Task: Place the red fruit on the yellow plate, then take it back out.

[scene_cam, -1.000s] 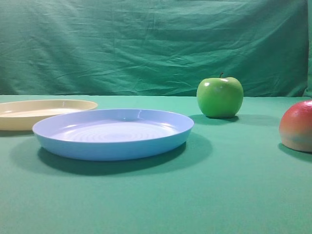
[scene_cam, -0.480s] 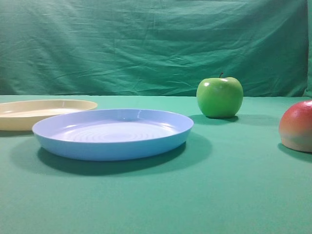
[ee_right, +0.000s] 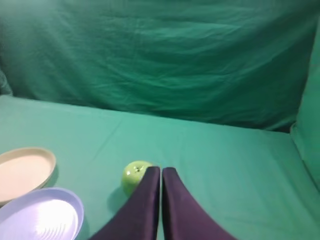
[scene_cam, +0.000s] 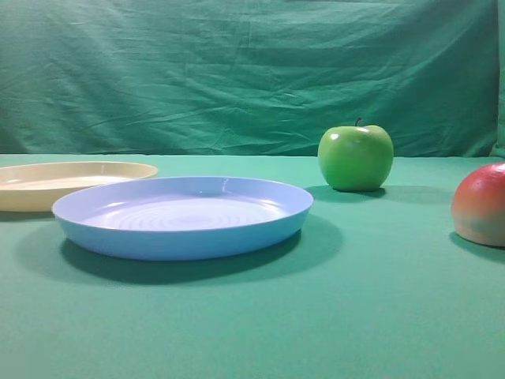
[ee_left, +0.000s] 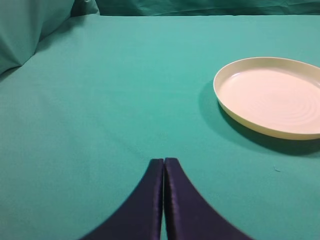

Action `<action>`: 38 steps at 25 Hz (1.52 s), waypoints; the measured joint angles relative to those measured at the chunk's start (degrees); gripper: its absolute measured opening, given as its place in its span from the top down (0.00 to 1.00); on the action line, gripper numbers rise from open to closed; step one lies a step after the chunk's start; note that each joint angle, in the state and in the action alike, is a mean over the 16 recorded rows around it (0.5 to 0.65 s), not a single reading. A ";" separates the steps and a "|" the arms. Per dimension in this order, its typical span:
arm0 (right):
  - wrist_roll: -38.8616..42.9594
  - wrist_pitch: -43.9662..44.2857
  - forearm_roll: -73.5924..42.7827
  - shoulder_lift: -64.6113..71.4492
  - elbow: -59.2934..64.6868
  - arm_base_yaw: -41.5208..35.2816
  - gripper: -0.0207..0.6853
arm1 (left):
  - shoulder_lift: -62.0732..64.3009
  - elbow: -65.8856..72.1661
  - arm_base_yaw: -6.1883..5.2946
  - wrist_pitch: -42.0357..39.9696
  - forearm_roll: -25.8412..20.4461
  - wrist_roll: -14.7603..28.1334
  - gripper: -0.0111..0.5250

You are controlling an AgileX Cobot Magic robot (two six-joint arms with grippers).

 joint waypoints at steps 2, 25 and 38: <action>0.02 -3.42 0.43 -2.37 3.80 -2.53 0.97 | 0.00 0.00 0.00 0.00 0.00 0.00 0.98; 0.12 -20.85 3.69 -11.96 36.11 -13.40 0.97 | 0.00 0.00 0.00 0.00 0.00 0.00 0.98; 0.00 -16.45 3.54 -11.96 36.78 -13.74 0.97 | 0.00 0.00 0.00 0.00 0.00 0.00 0.98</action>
